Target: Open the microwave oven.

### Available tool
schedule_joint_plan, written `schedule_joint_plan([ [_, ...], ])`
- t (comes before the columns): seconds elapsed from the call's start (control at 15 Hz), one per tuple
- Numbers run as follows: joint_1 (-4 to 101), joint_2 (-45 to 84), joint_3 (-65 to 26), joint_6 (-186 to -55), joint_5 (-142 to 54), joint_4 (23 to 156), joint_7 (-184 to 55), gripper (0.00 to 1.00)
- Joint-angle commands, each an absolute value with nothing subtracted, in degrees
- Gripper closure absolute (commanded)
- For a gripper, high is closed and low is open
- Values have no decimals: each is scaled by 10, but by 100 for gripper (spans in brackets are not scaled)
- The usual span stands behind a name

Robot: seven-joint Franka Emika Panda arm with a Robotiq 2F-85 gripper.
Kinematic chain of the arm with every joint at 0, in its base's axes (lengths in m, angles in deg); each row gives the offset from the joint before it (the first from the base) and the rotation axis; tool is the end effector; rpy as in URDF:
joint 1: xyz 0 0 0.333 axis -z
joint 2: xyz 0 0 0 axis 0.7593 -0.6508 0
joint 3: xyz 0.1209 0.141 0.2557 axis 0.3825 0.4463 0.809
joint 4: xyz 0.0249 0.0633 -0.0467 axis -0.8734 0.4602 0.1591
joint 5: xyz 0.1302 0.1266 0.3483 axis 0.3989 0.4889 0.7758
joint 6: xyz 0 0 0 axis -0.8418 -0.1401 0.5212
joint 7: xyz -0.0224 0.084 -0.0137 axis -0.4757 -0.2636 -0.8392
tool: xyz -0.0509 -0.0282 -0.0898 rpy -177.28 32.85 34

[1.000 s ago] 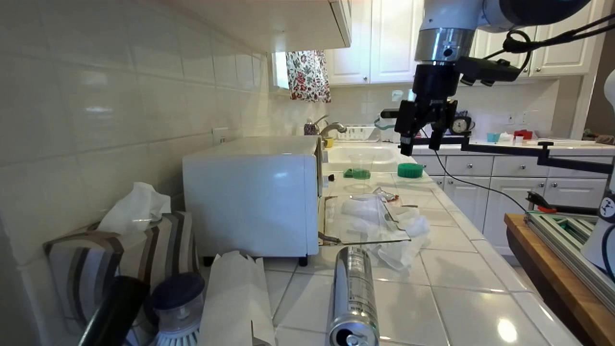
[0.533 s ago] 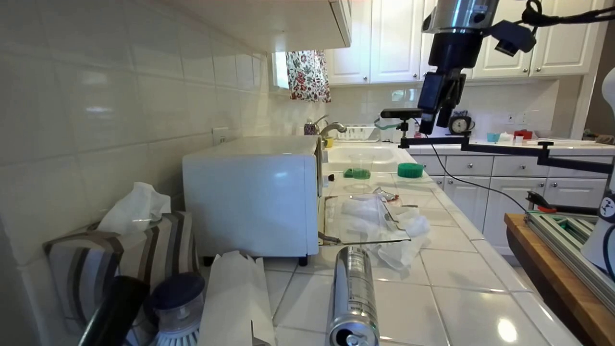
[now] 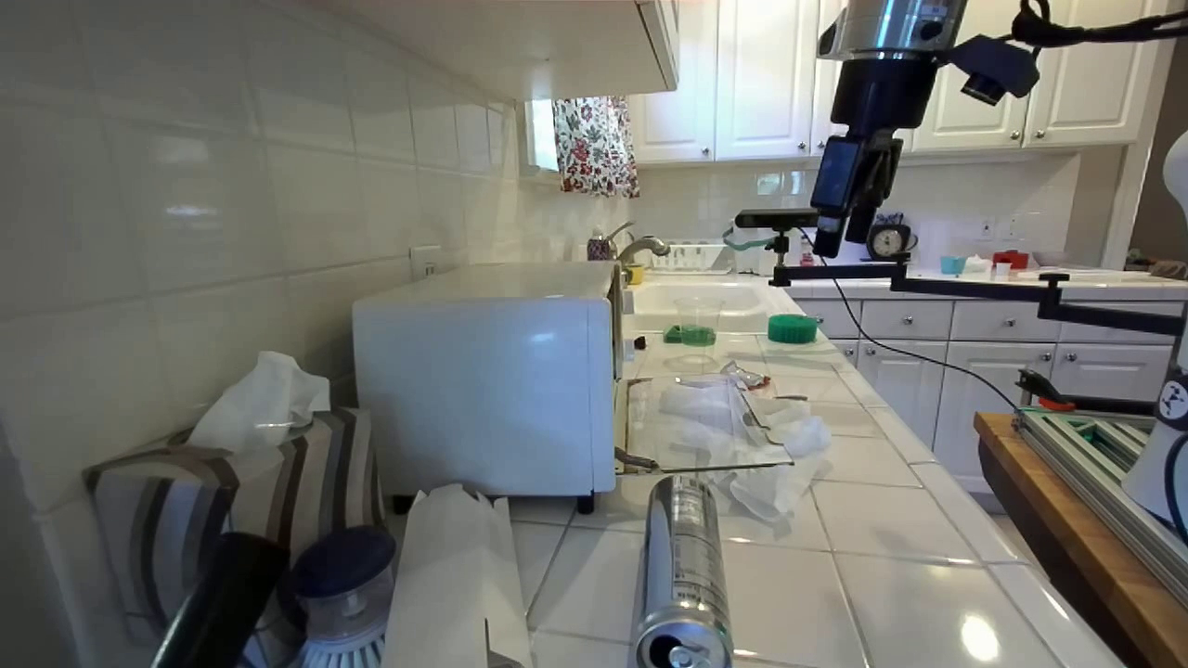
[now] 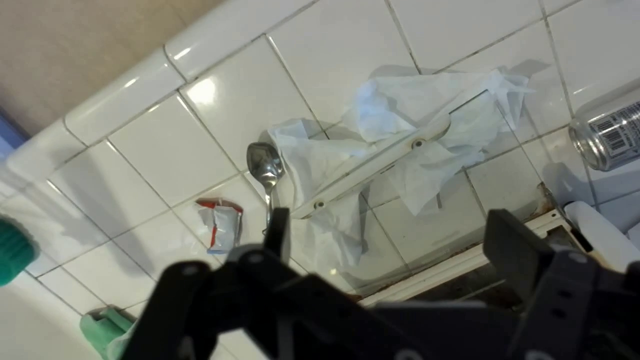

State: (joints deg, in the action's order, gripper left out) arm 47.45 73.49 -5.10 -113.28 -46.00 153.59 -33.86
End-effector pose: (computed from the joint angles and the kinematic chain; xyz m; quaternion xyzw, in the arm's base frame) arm 0.3443 0.0703 0.4211 0.9758 -0.1878 0.0954 0.0591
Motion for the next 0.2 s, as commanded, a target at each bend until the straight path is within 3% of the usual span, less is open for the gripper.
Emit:
schedule_joint_plan([
  [0.0, 486, 736, -40, -1132, -451, 1535, -346, 0],
  [0.13, 486, 736, -40, -1132, -451, 1535, -346, 0],
])
